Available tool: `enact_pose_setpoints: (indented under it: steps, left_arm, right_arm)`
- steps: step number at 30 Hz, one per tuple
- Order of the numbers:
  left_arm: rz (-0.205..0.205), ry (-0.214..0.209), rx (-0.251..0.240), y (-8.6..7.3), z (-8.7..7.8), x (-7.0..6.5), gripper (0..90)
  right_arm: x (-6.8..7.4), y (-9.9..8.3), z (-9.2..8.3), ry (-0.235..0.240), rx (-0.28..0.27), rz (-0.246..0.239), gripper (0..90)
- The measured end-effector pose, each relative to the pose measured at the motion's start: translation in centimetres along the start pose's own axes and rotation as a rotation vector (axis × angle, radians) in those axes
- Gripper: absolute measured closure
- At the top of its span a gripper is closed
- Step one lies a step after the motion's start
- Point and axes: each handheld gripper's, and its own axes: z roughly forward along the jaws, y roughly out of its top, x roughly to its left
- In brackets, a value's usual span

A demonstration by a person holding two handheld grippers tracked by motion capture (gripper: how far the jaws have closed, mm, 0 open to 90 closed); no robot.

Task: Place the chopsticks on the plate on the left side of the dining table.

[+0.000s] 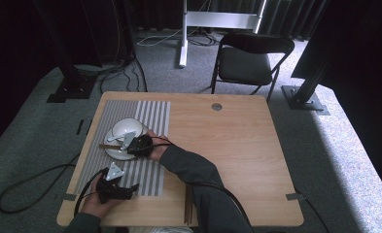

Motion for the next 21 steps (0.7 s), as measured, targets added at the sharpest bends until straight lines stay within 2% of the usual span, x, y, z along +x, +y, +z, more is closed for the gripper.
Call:
enact_pose_setpoints:
  steps: [7, 14, 21]
  left_arm:
    - [-0.001, 0.000, -0.001, 0.0, 0.0, 0.0, 10.3]
    - [-0.001, 0.000, -0.001, 0.0, 0.0, 0.0, 10.3]
    - [-0.001, 0.000, -0.001, 0.0, 0.0, 0.0, 10.3]
  right_arm:
    - [0.1, 0.0, -0.3, 0.010, -0.018, -0.001, 82.1]
    - [-0.1, -0.2, -1.7, 0.016, -0.046, 0.004, 80.7]
    - [-1.7, -1.4, -3.3, 0.011, -0.088, 0.086, 80.7]
